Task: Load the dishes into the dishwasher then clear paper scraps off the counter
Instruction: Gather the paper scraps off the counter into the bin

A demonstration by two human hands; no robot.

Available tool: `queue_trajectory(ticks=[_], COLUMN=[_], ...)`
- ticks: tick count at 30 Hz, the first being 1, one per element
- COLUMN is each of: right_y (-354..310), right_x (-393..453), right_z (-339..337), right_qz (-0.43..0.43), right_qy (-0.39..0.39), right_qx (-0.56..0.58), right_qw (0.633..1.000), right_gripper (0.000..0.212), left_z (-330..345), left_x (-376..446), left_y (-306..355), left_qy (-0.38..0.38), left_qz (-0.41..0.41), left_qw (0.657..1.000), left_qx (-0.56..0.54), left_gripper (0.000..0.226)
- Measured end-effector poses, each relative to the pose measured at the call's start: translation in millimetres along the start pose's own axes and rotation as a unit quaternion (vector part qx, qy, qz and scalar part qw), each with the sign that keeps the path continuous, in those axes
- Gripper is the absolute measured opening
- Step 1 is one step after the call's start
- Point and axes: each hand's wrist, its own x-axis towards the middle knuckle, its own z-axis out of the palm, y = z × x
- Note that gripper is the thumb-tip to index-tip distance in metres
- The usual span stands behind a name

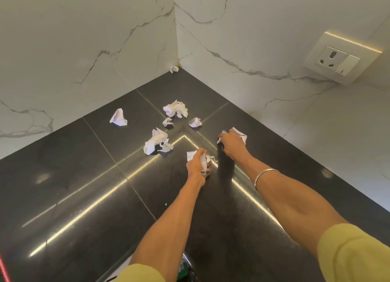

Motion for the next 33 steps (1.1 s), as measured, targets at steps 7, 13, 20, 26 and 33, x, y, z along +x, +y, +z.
queue_trajectory(ticks=[7,13,20,26,33], right_y=[4.5,2.7,-19.0,-43.3,-57.6], right_x=[-28.2,-47.2,-66.3,-88.3,-110.7], right_z=[0.2,-23.4,-46.9,-47.3,-41.5], right_qz=[0.026,0.063,0.057,0.005,-0.014], right_qy=[0.026,0.008,-0.044,-0.086,-0.079], right_qx=[0.087,0.218,0.368,0.358,0.3], right_qw=[0.996,0.974,0.927,0.93,0.951], right_gripper=[0.015,0.018,0.019,0.019,0.024], left_z=[0.7,-3.3,-10.2,-13.1,-18.8], left_x=[0.6,-6.8,-18.0,-28.3,-39.3], left_y=[-0.3,-3.3,-15.3,-30.4,-30.9], left_qy=[0.0,-0.026,-0.055,-0.017,-0.054], left_qz=[0.003,0.005,0.01,0.021,0.004], left_qw=[1.0,0.999,0.997,1.0,0.997], left_qx=[0.013,0.02,0.059,0.013,-0.058], left_gripper=[0.024,0.015,0.012,0.022,0.024])
